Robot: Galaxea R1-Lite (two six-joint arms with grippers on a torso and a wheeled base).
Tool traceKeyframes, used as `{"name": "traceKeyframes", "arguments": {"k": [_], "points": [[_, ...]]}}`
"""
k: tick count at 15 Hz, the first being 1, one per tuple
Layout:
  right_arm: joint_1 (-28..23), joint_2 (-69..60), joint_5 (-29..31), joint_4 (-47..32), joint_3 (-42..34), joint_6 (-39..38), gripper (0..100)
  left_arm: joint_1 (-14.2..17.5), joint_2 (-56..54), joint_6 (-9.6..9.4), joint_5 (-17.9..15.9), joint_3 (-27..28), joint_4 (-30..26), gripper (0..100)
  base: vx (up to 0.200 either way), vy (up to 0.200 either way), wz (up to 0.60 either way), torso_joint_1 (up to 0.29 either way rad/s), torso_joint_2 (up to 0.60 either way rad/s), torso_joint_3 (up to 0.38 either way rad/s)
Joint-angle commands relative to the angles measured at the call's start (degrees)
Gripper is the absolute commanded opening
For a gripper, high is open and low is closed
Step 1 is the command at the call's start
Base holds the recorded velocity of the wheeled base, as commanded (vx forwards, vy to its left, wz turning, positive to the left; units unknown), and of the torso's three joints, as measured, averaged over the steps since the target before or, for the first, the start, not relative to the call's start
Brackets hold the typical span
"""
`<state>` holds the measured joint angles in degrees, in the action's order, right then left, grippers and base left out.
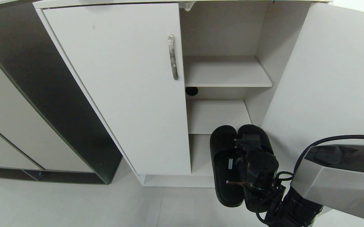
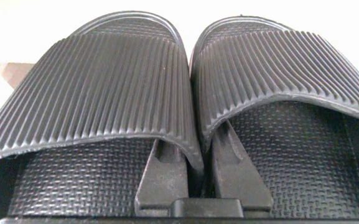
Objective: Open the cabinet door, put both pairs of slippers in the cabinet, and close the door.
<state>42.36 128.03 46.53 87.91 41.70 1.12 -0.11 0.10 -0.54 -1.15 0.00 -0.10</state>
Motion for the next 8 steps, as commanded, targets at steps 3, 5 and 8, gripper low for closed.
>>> {"name": "traceKeyframes", "arguments": {"k": [3,5,8], "points": [[-0.4,-0.3,0.1,0.8,-0.1,0.0,0,0.0,0.1,0.01,0.1,0.0,0.0,0,0.0,0.0,0.0,0.0,0.0,0.0],[-0.4,-0.3,0.1,0.8,-0.1,0.0,0,-0.1,0.1,0.01,0.1,0.0,0.0,0,0.0,0.0,0.0,0.0,0.0,0.0],[-0.4,-0.3,0.1,0.9,-0.2,0.0,0,-0.1,0.1,0.01,0.1,0.0,0.0,0,0.0,0.0,0.0,0.0,0.0,0.0]]}}
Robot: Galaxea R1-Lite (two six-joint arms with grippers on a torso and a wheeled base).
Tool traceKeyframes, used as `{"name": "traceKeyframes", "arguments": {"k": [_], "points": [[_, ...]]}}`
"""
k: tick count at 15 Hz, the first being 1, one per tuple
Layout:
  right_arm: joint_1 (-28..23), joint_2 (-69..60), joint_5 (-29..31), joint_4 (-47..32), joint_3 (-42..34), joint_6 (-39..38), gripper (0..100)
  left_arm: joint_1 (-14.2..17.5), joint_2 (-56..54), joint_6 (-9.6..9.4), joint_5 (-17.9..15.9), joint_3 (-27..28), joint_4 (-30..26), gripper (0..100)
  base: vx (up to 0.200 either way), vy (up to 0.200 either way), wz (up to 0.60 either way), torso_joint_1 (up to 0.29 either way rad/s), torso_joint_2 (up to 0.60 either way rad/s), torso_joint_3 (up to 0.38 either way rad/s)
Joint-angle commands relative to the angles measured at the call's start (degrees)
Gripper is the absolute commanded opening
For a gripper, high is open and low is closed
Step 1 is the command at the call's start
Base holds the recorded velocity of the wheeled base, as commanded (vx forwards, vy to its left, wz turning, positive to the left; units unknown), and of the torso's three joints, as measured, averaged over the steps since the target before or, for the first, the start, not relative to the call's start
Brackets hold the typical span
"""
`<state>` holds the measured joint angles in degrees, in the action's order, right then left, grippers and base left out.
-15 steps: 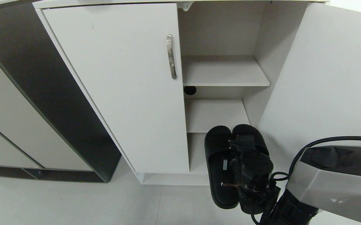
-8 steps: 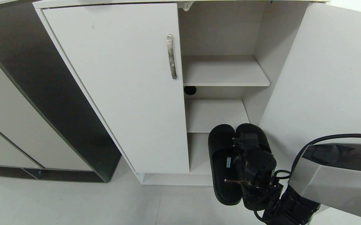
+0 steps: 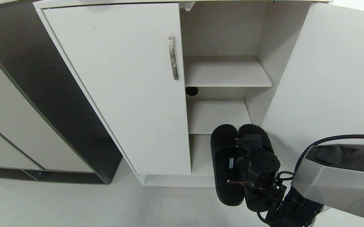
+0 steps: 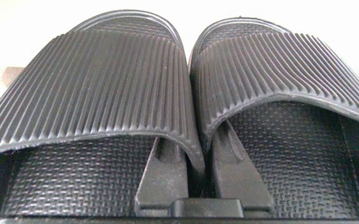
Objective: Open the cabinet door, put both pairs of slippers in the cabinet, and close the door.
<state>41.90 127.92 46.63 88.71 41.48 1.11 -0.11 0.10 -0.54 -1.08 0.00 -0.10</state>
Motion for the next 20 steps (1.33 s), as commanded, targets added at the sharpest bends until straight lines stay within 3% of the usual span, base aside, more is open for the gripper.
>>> {"name": "traceKeyframes", "arguments": {"k": [1,7,10,17,20], "points": [[0.0,-0.2,0.0,0.1,0.0,0.0,0,0.0,0.1,0.01,0.0,0.0,0.0,0,0.0,0.0,0.0,0.0,0.0,0.0],[0.4,-0.3,-0.2,0.1,-0.1,0.0,0,-0.1,0.1,0.01,-0.1,0.0,0.0,0,0.0,0.0,0.0,0.0,0.0,0.0],[4.5,-1.0,-0.3,-1.2,0.6,0.0,0,-0.1,0.1,0.01,-0.1,0.0,0.0,0,0.0,0.0,0.0,0.0,0.0,0.0],[4.1,0.3,-0.5,-26.7,17.3,-9.3,0,0.0,0.1,0.01,-0.1,0.0,0.0,0,0.0,0.0,0.0,0.0,0.0,0.0],[3.6,2.0,-0.5,-28.6,18.5,-10.8,0,-0.1,0.1,0.01,-0.1,0.0,0.0,0,0.0,0.0,0.0,0.0,0.0,0.0]]}}
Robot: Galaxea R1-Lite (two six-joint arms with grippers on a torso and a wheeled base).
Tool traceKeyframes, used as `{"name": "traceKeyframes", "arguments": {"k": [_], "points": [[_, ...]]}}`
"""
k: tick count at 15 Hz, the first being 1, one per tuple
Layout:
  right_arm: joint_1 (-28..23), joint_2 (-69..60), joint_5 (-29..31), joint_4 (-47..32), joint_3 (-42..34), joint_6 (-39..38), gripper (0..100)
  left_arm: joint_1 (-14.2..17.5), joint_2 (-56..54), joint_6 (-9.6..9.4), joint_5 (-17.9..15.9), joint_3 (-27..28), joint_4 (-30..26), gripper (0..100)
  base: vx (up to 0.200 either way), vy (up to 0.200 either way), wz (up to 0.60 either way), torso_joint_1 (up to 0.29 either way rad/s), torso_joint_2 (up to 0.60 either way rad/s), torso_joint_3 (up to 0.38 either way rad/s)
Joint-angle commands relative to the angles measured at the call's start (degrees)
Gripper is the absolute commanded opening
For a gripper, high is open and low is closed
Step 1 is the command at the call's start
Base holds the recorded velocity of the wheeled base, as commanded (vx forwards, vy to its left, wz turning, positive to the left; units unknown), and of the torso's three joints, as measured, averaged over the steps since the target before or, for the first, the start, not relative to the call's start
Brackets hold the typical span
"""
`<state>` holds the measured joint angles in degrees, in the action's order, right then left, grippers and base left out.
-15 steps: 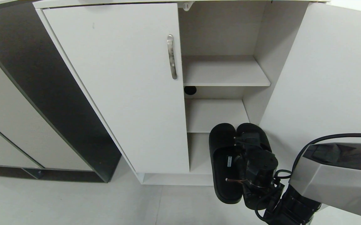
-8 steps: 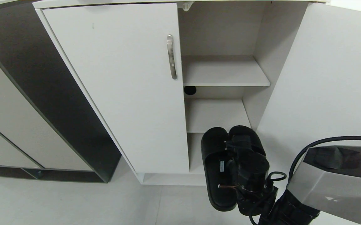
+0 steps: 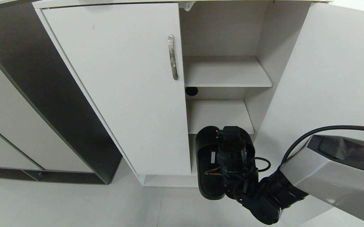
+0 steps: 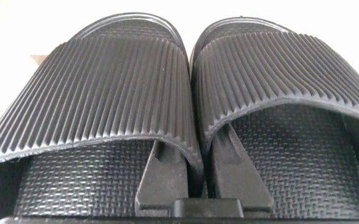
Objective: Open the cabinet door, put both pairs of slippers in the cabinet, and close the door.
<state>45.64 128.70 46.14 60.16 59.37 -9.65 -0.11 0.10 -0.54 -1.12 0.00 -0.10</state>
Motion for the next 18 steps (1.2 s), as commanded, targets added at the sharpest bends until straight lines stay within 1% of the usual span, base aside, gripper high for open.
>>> {"name": "traceKeyframes", "arguments": {"k": [1,3,12,15,17,18], "points": [[-0.2,1.6,0.0,0.0,0.7,-0.1,0,-0.1,0.1,0.01,0.0,0.0,0.0,0,0.0,0.0,0.0,0.0,0.0,0.0],[-0.5,1.6,-1.0,0.1,0.6,-0.2,0,0.0,0.1,0.01,0.0,0.0,0.0,0,0.0,0.0,0.0,0.0,0.0,0.0],[-1.3,3.5,-2.0,0.5,0.5,-1.1,0,0.0,0.1,0.01,0.0,0.0,0.0,0,0.2,0.0,0.0,0.002,0.0,0.002],[-2.3,5.2,-4.3,0.4,2.9,-0.9,0,0.0,0.1,0.01,0.0,0.0,0.0,0,0.0,0.0,0.0,0.0,0.0,0.0],[-4.5,5.6,-8.4,0.1,5.5,-0.6,0,0.0,0.1,0.01,0.0,0.0,0.0,0,0.0,0.0,0.0,0.0,0.0,0.0],[-4.9,6.0,-9.1,0.0,6.3,-0.5,0,-0.1,0.1,0.01,0.0,0.0,0.0,0,0.0,0.0,0.0,0.0,0.0,0.0]]}}
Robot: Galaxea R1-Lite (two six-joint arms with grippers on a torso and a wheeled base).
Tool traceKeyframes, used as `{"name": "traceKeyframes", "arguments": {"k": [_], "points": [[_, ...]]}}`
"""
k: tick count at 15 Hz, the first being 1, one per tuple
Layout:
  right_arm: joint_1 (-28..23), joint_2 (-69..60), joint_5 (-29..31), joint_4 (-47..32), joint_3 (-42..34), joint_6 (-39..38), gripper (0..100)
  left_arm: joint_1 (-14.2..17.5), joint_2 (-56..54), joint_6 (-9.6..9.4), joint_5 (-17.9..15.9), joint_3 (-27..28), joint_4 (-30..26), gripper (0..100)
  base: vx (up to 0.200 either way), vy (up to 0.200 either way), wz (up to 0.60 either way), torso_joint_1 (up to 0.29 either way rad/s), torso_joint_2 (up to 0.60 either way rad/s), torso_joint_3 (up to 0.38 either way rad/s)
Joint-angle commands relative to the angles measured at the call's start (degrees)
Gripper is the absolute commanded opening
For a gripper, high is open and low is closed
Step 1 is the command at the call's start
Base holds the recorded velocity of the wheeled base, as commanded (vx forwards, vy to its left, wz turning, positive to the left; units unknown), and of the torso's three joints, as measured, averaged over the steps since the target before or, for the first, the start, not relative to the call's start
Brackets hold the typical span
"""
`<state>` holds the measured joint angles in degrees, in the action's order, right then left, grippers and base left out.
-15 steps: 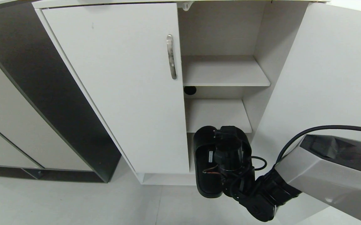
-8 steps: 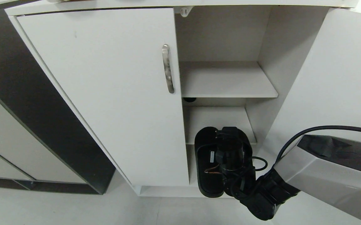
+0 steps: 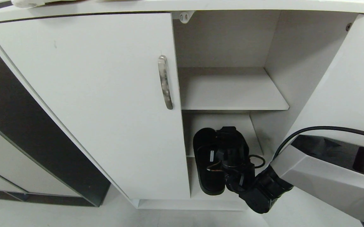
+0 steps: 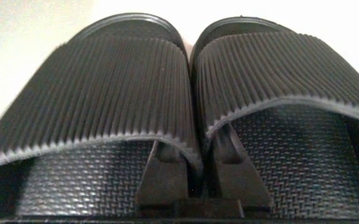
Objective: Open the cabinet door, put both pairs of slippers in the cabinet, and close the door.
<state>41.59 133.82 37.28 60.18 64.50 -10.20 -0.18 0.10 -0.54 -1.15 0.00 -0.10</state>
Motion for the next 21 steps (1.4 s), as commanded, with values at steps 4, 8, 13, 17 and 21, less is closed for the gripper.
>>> {"name": "traceKeyframes", "arguments": {"k": [4,8,13,17,21], "points": [[-3.5,6.4,-0.5,-2.5,11.9,3.7,0,0.0,0.1,0.01,0.0,0.0,0.0,0,0.0,0.0,0.0,0.0,0.0,0.0],[-4.2,8.5,-0.5,-7.1,18.9,3.7,0,0.1,0.1,0.01,0.0,0.0,0.0,0,0.0,0.0,0.0,0.0,0.0,0.0],[-6.4,11.7,-0.5,-12.8,29.6,3.7,0,0.1,0.1,0.01,0.0,0.0,0.0,0,0.0,0.0,0.0,0.0,0.0,0.0],[-7.3,14.2,-0.5,-15.9,35.9,3.8,0,0.0,0.1,0.01,0.1,0.0,0.0,0,0.0,0.0,0.0,0.0,0.0,0.0],[-7.8,15.0,-0.5,-17.4,37.5,3.8,0,0.0,0.1,0.1,0.1,0.0,0.0,0,0.0,0.0,0.0,0.0,0.0,0.0]]}}
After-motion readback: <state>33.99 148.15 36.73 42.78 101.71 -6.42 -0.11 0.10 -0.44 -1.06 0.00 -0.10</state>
